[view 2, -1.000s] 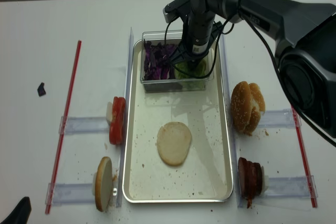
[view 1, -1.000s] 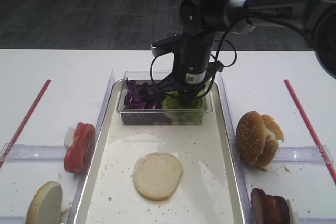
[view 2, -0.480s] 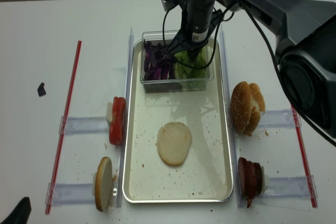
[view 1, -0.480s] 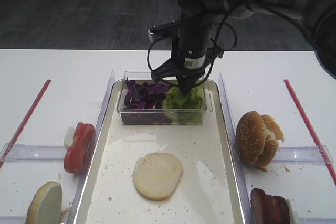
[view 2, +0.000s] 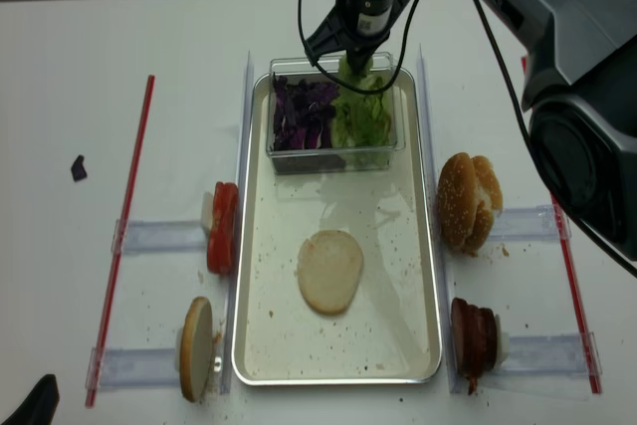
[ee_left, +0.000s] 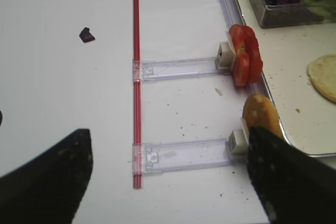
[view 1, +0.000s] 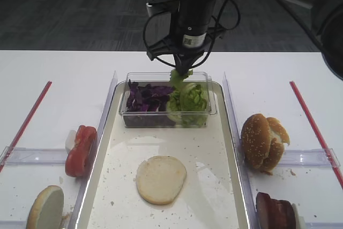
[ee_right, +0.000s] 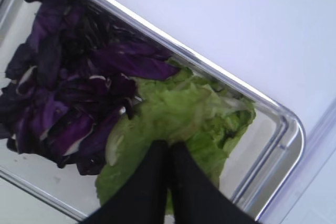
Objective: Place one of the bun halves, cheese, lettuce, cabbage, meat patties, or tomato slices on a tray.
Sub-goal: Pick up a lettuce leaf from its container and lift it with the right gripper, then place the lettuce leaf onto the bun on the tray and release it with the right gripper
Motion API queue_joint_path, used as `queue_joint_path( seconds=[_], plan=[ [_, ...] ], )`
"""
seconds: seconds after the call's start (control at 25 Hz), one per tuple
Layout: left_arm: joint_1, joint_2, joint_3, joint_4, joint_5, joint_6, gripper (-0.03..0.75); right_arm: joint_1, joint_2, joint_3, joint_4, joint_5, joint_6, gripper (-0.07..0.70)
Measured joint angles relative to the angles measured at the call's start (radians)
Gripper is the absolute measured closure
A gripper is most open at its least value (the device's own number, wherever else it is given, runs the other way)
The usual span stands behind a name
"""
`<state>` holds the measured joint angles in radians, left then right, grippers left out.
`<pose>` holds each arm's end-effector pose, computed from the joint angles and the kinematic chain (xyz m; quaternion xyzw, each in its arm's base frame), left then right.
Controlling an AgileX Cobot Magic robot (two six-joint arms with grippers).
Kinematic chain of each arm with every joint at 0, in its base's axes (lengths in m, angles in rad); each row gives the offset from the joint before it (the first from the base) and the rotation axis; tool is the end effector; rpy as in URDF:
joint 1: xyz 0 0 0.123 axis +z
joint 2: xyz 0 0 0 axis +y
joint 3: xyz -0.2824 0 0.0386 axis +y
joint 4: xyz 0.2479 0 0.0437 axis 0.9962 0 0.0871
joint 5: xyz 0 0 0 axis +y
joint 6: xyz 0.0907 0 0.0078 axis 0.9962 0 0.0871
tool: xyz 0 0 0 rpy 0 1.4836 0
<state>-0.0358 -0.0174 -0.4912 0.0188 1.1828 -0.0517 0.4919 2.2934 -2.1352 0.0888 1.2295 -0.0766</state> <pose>-0.0120 0.0020 0.2650 -0.0080 0.8814 -0.0113 0.4722 0.4297 0.2389 0.2260 -0.2689 0.9527 0.0703 0.1228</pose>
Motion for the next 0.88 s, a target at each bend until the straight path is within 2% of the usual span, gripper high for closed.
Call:
queue_joint_path(
  seconds=[0.24,0.88],
  plan=[
    [0.0,0.0,0.0,0.0,0.0,0.0,0.161,0.0,0.0,-0.006,0.057,0.005,0.026,0.582],
    [0.0,0.0,0.0,0.0,0.0,0.0,0.161,0.0,-0.049,-0.006,0.078,0.009,0.062,0.582]
  ],
)
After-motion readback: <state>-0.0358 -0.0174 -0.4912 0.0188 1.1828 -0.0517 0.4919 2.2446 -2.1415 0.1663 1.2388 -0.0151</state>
